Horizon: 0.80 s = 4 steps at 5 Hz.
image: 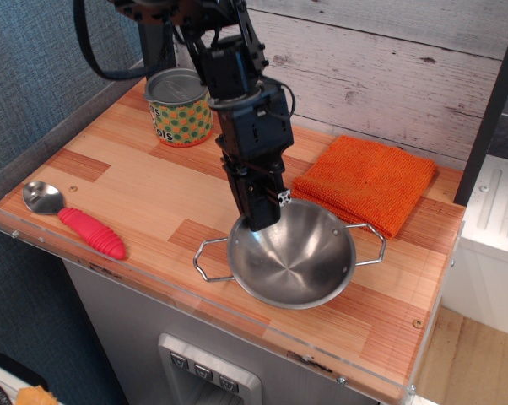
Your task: Moved pot to left side above red spoon
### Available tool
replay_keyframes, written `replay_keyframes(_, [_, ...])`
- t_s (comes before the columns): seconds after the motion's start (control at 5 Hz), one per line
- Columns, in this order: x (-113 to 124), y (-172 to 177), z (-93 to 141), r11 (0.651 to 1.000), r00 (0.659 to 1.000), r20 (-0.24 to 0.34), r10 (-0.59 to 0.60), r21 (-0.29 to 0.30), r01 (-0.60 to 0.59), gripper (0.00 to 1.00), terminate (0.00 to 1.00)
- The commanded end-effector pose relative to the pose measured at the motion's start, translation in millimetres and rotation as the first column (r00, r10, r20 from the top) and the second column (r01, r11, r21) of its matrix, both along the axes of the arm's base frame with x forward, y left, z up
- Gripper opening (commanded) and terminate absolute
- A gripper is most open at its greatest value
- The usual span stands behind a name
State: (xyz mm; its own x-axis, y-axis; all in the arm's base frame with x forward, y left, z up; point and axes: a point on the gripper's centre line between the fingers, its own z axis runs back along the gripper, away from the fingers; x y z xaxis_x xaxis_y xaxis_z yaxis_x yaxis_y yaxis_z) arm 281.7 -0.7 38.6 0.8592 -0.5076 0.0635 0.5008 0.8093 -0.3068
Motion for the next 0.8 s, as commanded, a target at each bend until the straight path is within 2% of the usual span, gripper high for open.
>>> replay_keyframes(0.0, [-1,39,40,0.989,0.986,0.104,0.133,0.044,-0.138,0.00,0.00])
replay_keyframes(0.2, [1,66,43,0.946,0.950,0.122,0.289,0.113,-0.302,0.00,0.00])
replay_keyframes(0.4, [6,97,39,0.872,0.888,0.155,0.433,0.178,-0.456,0.00,0.00])
replay_keyframes(0.6, [9,119,36,0.817,0.843,0.164,0.512,0.209,-0.537,0.00,0.00])
